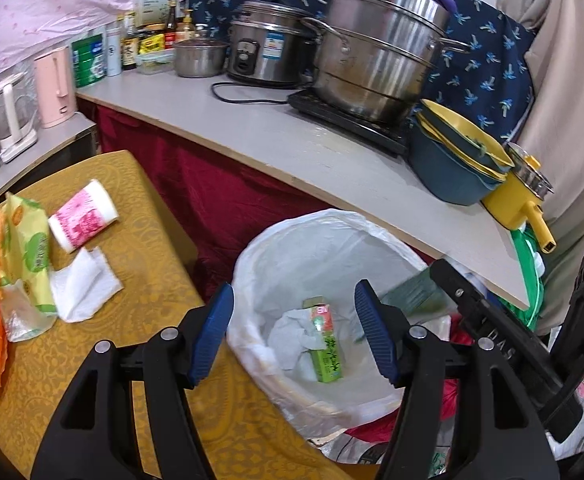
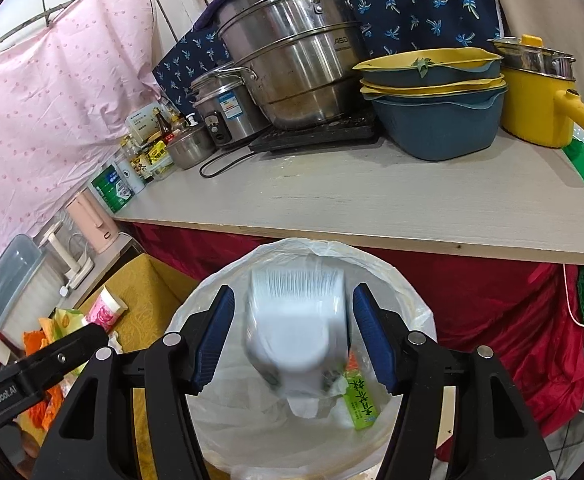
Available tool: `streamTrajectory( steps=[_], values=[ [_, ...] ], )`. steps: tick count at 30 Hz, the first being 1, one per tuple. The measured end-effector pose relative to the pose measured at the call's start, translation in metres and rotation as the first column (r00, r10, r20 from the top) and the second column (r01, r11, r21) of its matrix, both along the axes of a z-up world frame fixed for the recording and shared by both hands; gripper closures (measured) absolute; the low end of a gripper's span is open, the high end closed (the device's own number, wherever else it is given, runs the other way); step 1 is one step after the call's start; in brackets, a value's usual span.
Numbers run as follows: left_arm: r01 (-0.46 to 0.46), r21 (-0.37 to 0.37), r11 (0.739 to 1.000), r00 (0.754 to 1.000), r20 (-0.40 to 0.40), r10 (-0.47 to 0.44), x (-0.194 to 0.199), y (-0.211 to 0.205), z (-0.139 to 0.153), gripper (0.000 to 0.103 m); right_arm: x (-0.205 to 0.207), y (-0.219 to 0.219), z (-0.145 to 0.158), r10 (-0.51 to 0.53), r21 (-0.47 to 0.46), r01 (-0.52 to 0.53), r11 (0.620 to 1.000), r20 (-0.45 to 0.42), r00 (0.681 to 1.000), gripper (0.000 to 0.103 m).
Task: Collect trash
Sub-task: 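Open the left gripper to drop the towel while the right gripper drops the carton, then move both open grippers back toward the red and orange bags on the table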
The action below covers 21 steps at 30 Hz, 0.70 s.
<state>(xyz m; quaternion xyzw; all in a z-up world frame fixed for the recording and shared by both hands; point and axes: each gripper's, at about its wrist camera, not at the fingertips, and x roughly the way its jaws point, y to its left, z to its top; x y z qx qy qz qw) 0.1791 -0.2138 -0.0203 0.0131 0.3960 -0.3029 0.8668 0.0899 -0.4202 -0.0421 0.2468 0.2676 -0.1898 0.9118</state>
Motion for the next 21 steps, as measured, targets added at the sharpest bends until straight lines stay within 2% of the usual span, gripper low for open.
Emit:
streamTrajectory(
  steps=[2, 11, 21],
  values=[
    [-0.015, 0.008, 1.000, 1.000, 0.005, 0.015, 0.000, 0.007, 0.000, 0.043, 0.003, 0.003, 0.002, -0.003, -0.003, 0.003, 1.000, 0.005, 1.000, 0.035],
    [-0.078, 0.014, 0.997, 0.997, 0.019, 0.078, -0.005, 0.038, 0.003, 0.031, 0.003, 0.030, 0.021, 0.038, -0.024, -0.037, 0.999, 0.029, 0.999, 0.030],
    [-0.152, 0.016, 0.988, 0.988, 0.025, 0.152, -0.020, 0.092, 0.006, 0.028, 0.000, 0.083, 0.040, 0.125, -0.049, -0.123, 0.991, 0.046, 0.991, 0.028]
  ],
)
